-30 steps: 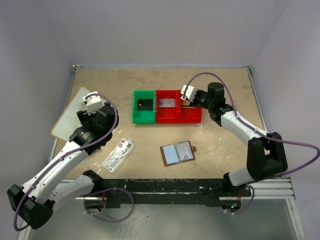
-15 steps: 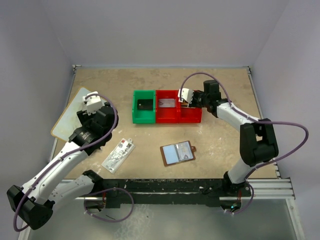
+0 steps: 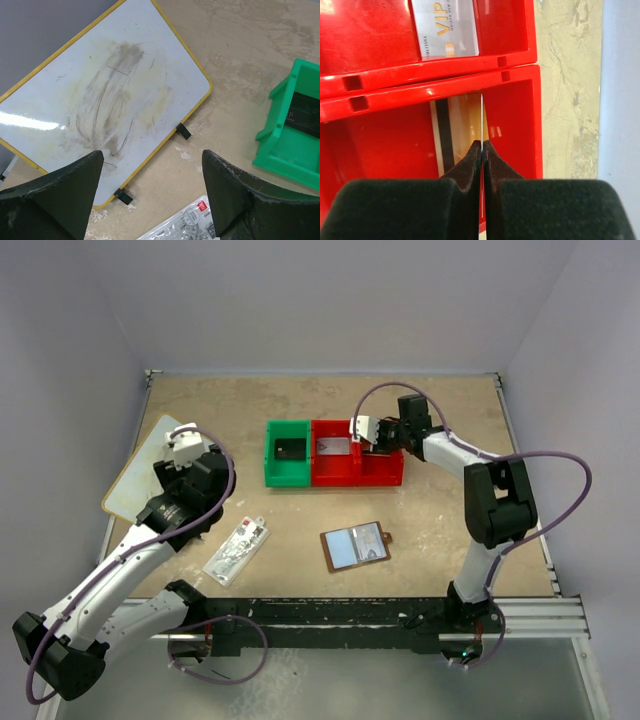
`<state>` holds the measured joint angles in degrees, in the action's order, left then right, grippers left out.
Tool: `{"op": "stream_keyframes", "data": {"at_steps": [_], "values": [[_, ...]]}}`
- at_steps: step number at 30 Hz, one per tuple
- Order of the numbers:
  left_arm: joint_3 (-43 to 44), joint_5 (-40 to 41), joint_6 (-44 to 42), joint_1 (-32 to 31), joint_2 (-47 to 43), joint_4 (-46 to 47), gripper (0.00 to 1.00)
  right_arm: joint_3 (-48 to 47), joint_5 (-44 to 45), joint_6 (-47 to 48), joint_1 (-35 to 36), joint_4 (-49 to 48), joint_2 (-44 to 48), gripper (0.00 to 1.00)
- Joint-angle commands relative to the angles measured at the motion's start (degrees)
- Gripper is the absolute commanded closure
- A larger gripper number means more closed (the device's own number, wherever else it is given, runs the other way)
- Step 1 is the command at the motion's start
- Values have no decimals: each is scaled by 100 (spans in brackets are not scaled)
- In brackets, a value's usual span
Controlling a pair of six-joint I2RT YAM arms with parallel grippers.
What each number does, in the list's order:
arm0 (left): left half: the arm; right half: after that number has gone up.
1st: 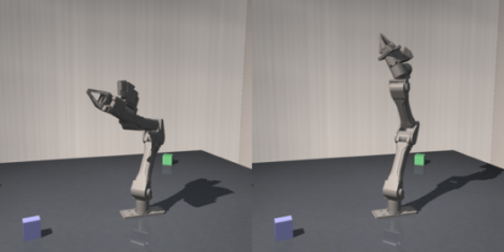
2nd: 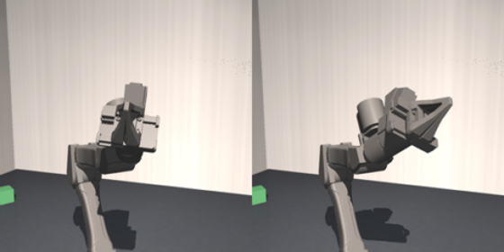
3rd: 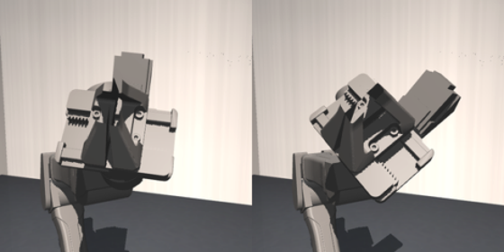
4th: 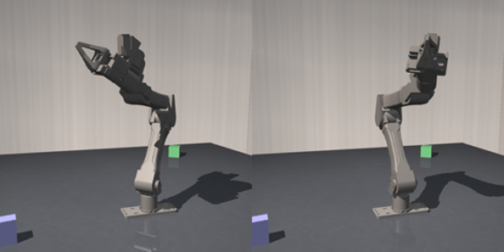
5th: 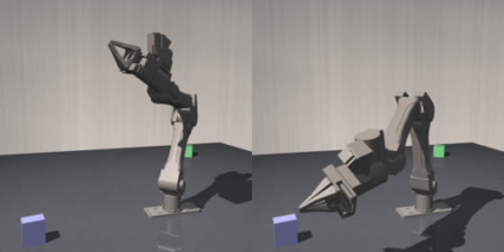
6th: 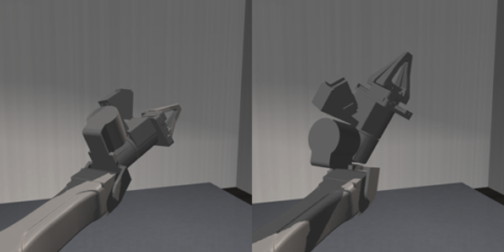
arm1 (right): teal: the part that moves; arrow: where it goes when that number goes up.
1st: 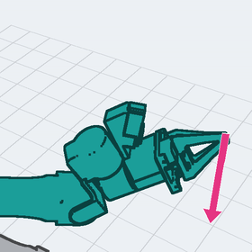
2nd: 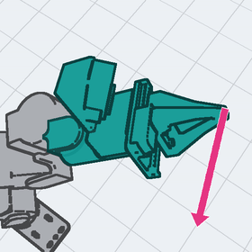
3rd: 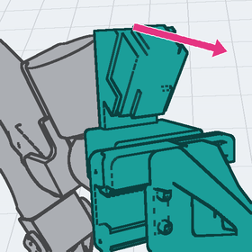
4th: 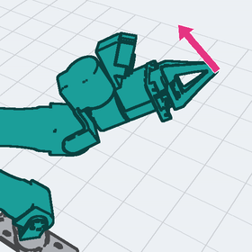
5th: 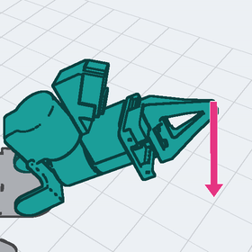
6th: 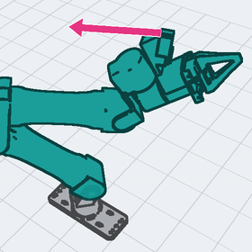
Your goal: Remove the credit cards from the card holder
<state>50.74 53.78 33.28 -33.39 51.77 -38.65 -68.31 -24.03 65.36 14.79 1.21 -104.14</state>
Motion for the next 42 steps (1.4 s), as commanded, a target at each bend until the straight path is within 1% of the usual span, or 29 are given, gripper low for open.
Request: {"op": "stream_keyframes", "data": {"at_steps": [1, 7, 12, 17, 19, 22, 25, 27, 28, 29, 31, 32, 33, 34, 38, 42], "values": [[61, -49, -127, 25, -44, 156, 22, -542, -106, 332, -50, 99, -225, 100], [68, -91, -135, 25, -28, 152, 22, -852, 96, 574, -46, 192, -602, 99], [63, -129, -163, 25, 2, 174, 22, -627, 329, 539, -47, -275, -722, 99], [76, -157, -179, 25, 44, 167, 22, -629, 389, 405, -3, -300, -886, 92], [71, -173, -177, 25, 51, 165, 22, -482, 411, 346, -2, -512, -882, 88], [75, -191, -180, 25, 44, 165, 22, -460, 472, 330, 4, -443, -941, 78], [67, -223, -171, 25, 52, 173, 22, -578, 488, 350, 15, -110, -1029, 61], [67, -234, -174, 25, 61, 168, 22, -643, 460, 346, 13, 49, -1064, 58], [67, -243, -174, 25, 73, 173, 22, -645, 453, 341, 15, 83, -1070, 50], [63, -251, -180, 25, 86, 174, 22, -655, 436, 328, 15, 110, -1062, 47], [66, -267, -183, 25, 104, 165, 22, -657, 380, 290, 15, 193, -1023, 26], [68, -274, -182, 25, 111, 163, 22, -665, 356, 275, 15, 257, -999, 5], [68, -281, -182, 25, 117, 165, 22, -669, 291, 265, 16, 368, -976, 1], [72, -287, -181, 25, 123, 165, 22, -655, 249, 236, 16, 396, -927, 0], [64, -331, -181, 27, 136, 170, 22, -543, 141, 75, 16, 326, -709, 0], [67, -387, -192, 25, 172, 173, 22, -397, 68, -199, 15, 26, -322, 0]]}}
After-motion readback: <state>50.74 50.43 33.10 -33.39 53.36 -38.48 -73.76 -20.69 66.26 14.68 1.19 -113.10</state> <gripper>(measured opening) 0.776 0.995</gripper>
